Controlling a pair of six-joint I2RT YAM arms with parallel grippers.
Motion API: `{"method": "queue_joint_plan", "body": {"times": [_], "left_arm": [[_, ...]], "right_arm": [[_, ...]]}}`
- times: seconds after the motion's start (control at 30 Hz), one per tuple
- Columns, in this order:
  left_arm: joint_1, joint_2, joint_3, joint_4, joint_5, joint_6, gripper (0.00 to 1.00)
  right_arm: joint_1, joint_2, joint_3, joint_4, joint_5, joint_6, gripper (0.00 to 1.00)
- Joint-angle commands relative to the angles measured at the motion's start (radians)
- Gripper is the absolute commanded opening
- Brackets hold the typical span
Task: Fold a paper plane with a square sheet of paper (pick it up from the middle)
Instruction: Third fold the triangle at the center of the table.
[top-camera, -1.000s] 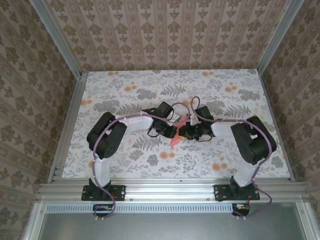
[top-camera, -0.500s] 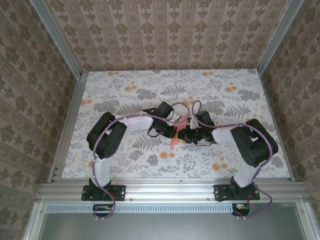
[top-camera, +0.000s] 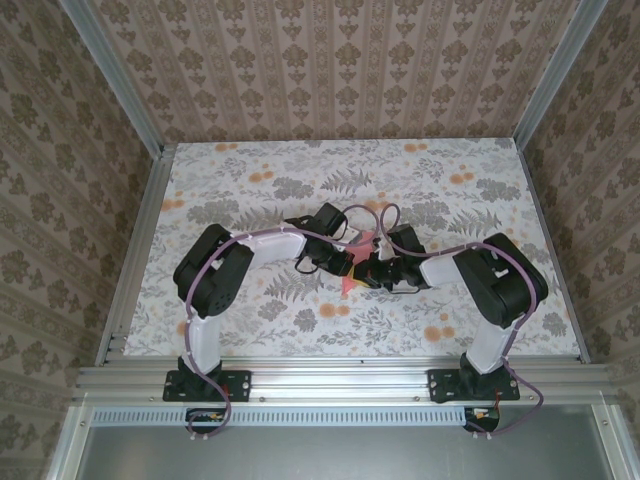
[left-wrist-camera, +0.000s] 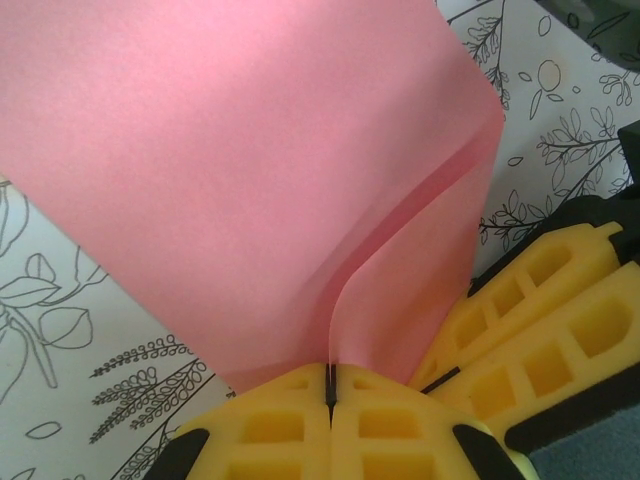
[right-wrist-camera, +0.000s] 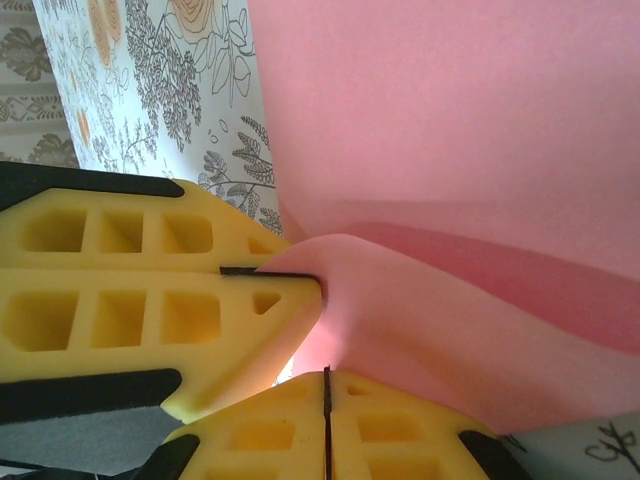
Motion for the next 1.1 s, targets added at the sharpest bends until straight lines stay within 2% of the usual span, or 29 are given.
{"method": "queue_joint_plan", "body": {"times": [0.0,0.2,0.67,1.07], "left_arm": [[0.005,0.035,0.010,-0.035,-0.023,-0.002,0.02],[0.008,0.035,0.014,-0.031,-0.023,-0.004,0.01],[0.019,0.048,0.006,-0.021,-0.006,-0.005,0.00],[0.033,0.049,0.002,-0.010,0.012,-0.014,0.00]], "right_arm": [[0.007,-0.056,-0.025,-0.049,0.050,-0.017,0.10],[0.032,-0.123,-0.060,-0.025,0.043,0.015,0.10],[0.068,0.016,-0.081,0.133,0.090,0.091,0.09],[0.094,-0.095,-0.110,0.118,0.092,0.111,0.10]]}}
